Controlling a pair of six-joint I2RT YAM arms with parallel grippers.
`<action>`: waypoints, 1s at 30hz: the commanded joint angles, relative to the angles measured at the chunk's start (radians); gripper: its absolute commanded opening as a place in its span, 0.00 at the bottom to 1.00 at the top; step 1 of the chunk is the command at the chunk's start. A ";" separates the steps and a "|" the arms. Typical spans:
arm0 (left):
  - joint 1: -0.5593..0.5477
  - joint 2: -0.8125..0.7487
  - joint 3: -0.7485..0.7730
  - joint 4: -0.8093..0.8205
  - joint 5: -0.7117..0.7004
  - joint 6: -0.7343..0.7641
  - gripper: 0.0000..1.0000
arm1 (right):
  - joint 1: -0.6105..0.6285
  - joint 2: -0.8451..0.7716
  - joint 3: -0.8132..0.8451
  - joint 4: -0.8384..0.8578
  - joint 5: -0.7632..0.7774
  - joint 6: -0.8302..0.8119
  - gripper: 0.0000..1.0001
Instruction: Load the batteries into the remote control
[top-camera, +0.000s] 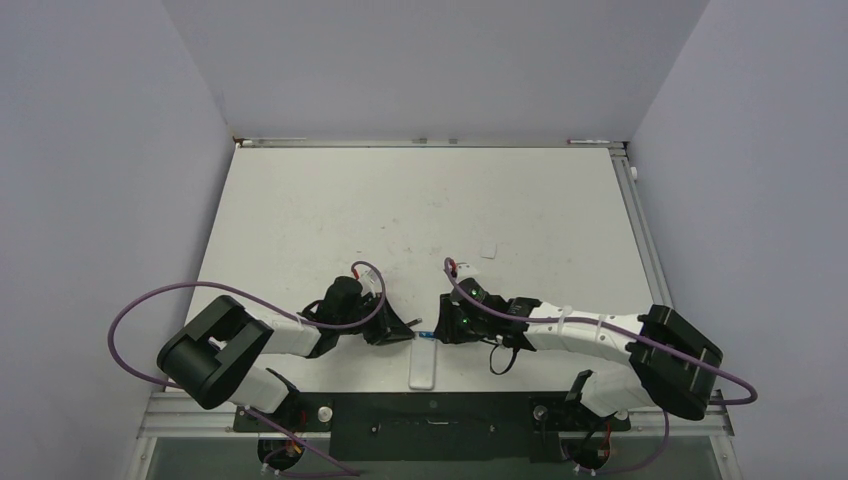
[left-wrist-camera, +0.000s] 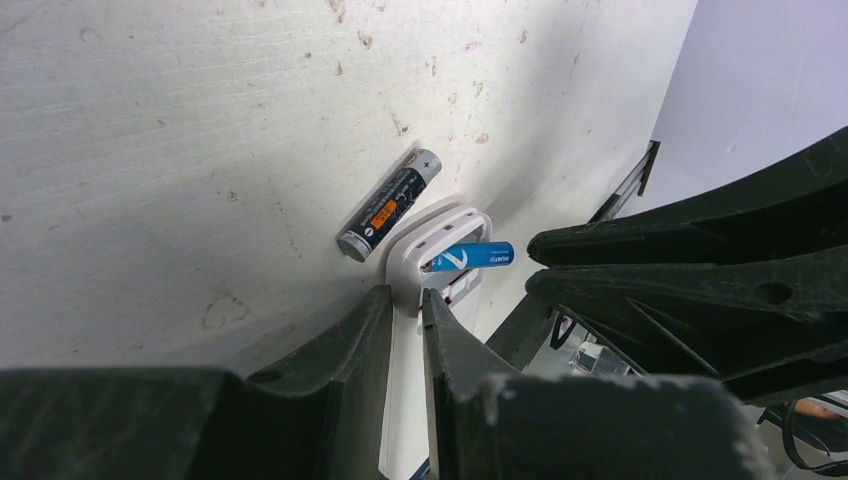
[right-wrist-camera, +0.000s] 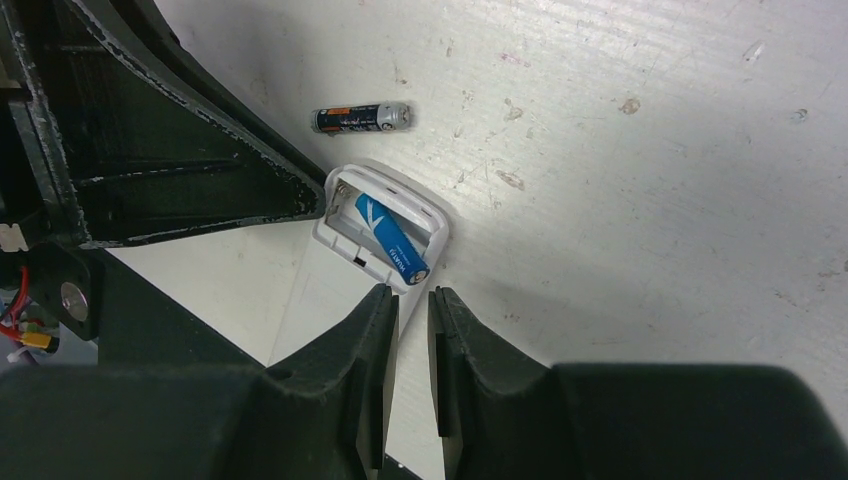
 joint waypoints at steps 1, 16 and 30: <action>0.003 0.006 -0.005 0.069 0.022 -0.005 0.14 | 0.012 0.018 0.002 0.059 -0.007 0.015 0.19; 0.003 -0.001 -0.009 0.070 0.028 -0.008 0.11 | 0.013 0.063 0.026 0.075 -0.017 0.009 0.14; 0.002 -0.005 -0.004 0.061 0.035 -0.004 0.10 | 0.017 0.094 0.053 0.072 -0.022 -0.004 0.11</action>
